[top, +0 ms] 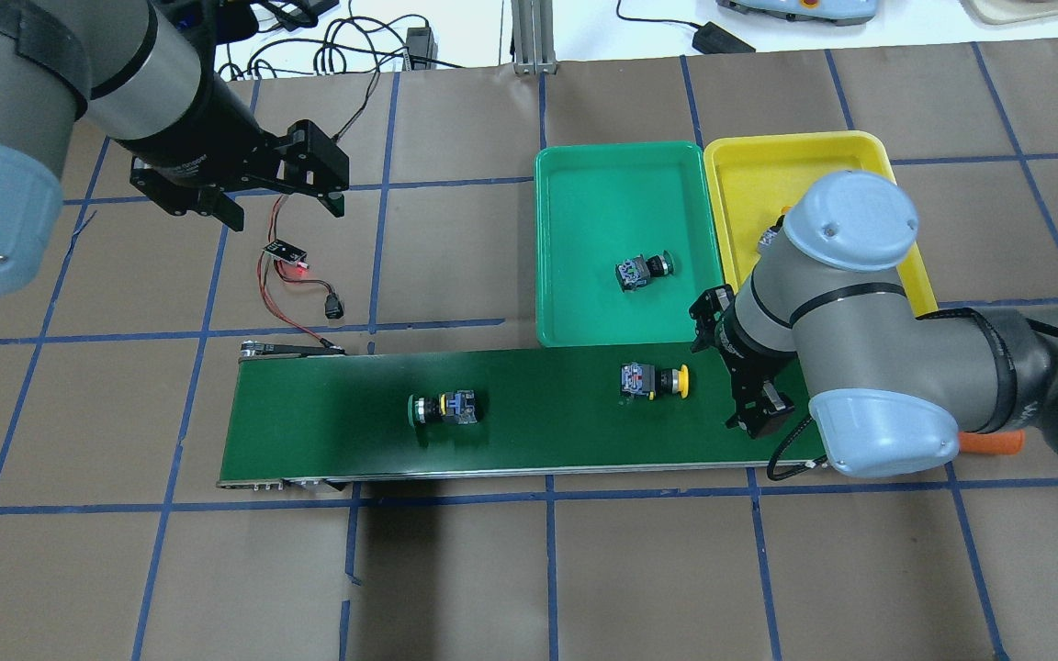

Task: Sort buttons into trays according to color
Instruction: 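Grasp the next yellow button on the belt with the right gripper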

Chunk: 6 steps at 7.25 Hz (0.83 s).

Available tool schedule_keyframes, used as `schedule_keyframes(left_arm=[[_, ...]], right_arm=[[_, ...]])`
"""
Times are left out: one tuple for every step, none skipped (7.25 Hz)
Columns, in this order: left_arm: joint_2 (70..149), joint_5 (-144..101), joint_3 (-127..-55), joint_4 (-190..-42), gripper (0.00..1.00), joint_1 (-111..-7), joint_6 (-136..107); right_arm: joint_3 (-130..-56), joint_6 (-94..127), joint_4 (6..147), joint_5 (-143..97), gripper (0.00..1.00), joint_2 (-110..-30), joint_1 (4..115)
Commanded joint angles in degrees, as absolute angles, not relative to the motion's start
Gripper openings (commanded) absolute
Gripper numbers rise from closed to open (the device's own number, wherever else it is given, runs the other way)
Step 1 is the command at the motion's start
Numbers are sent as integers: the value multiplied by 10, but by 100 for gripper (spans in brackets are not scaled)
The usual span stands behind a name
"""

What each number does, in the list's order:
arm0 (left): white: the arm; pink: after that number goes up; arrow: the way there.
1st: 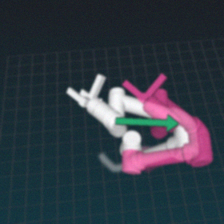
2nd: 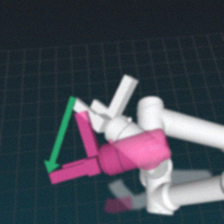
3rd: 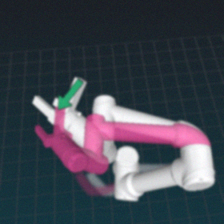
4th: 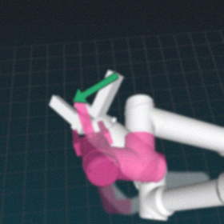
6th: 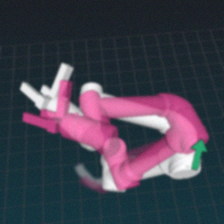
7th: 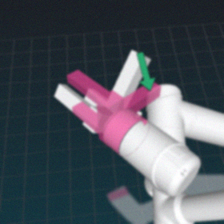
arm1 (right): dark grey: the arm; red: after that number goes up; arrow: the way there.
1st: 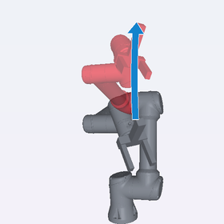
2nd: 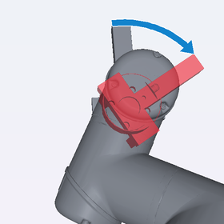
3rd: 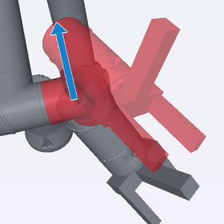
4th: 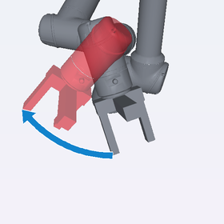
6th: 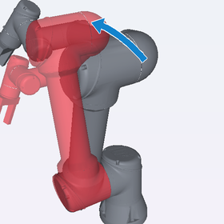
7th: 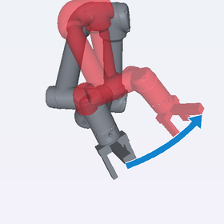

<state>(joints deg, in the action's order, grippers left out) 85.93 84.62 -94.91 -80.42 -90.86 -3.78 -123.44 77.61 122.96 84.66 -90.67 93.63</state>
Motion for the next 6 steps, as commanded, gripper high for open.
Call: schedule_keyframes(left_arm=[[858,846,-952,-804,100,-907,-38],[858,847,-953,-804,100,-907,-38],[858,846,-952,-804,100,-907,-38],[858,846,-952,-804,100,-907,-38],[870,846,-947,-803,100,-908,-41],[864,846,-949,-803,100,-908,-39]], right_arm=[[-1233,793,1274,848,100,-889,938],[-1233,794,1274,848,100,-885,938],[-1232,793,1275,848,100,-883,940],[-1231,791,1277,848,100,-882,941],[-1232,791,1288,848,100,-879,941],[-1231,791,1290,849,100,-866,942]])
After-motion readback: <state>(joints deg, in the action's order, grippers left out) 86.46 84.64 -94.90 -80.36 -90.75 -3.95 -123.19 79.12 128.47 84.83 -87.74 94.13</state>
